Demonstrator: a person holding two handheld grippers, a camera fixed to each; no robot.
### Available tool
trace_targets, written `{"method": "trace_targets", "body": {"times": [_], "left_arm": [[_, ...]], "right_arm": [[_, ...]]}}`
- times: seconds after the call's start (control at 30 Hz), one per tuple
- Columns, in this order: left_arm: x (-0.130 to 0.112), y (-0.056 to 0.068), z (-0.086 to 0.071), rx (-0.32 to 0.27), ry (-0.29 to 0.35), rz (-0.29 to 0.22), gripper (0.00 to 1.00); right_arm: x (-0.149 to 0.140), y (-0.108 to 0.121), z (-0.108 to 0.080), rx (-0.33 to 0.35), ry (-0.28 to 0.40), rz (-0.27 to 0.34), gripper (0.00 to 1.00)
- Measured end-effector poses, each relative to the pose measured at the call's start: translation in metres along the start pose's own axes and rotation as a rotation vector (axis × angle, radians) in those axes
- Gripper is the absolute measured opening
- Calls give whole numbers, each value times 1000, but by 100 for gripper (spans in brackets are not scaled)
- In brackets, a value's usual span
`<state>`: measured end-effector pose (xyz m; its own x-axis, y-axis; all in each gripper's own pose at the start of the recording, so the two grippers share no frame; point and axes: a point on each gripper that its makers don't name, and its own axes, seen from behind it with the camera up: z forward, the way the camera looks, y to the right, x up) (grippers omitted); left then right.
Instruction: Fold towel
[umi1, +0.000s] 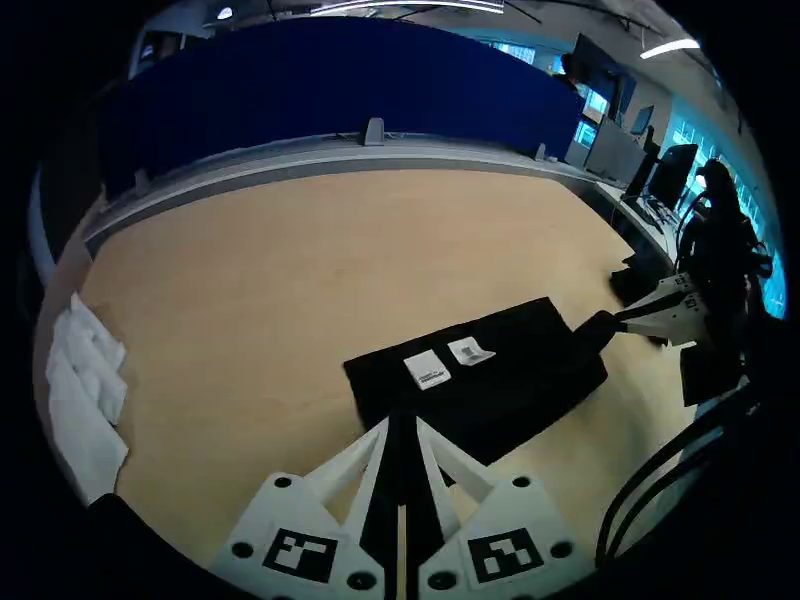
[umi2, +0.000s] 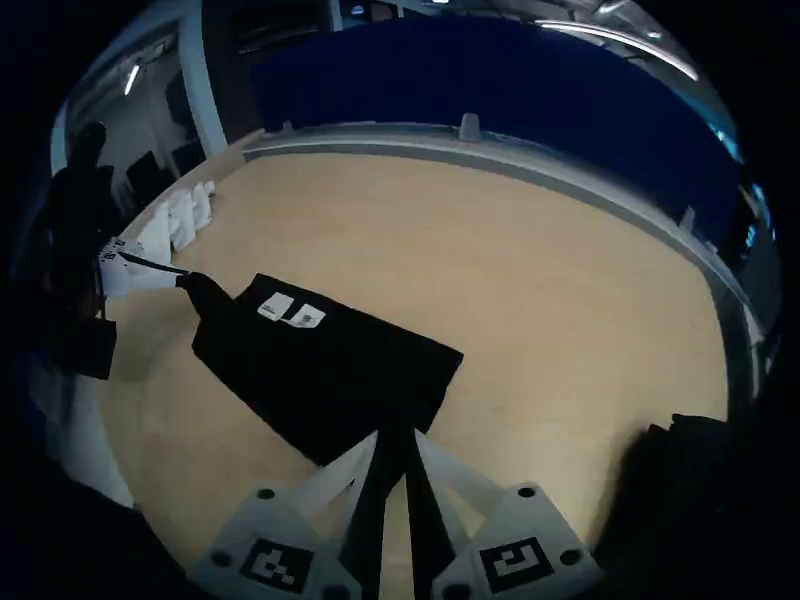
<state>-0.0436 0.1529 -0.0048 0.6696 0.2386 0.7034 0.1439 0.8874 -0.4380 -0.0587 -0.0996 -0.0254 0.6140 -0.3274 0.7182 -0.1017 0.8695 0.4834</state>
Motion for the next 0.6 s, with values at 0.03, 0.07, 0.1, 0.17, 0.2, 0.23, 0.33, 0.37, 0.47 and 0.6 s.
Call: {"method": "trace_targets", "body": {"times": [0.03,0.07,0.1,0.17,0.2,0.23,0.33,0.37,0.47,0.6], "left_arm": [[-2,-1,3,2,-5,4,4],[-4,-2,6,3,-10,7,4],[-6,-4,9,5,-15,10,4],[-8,-6,13,10,-21,16,4],[-9,-8,14,12,-24,19,4],[-9,-8,16,13,-26,19,4],[-10,-10,21,16,-32,17,4],[-10,-11,22,16,-33,16,4],[-11,-13,27,19,-43,9,4],[-13,-15,33,16,-56,-6,4]], "right_arm": [[0,1,3,0,-3,3,11],[-1,2,5,-1,-6,6,11],[-1,3,8,-1,-8,9,11],[-2,4,11,2,-12,12,11],[-2,4,13,3,-13,13,11],[-2,4,14,3,-15,12,11],[-3,5,17,1,-19,8,11],[-3,5,18,-1,-21,7,11],[-3,7,23,-6,-24,8,11],[-2,9,29,-15,-26,18,11]]}}
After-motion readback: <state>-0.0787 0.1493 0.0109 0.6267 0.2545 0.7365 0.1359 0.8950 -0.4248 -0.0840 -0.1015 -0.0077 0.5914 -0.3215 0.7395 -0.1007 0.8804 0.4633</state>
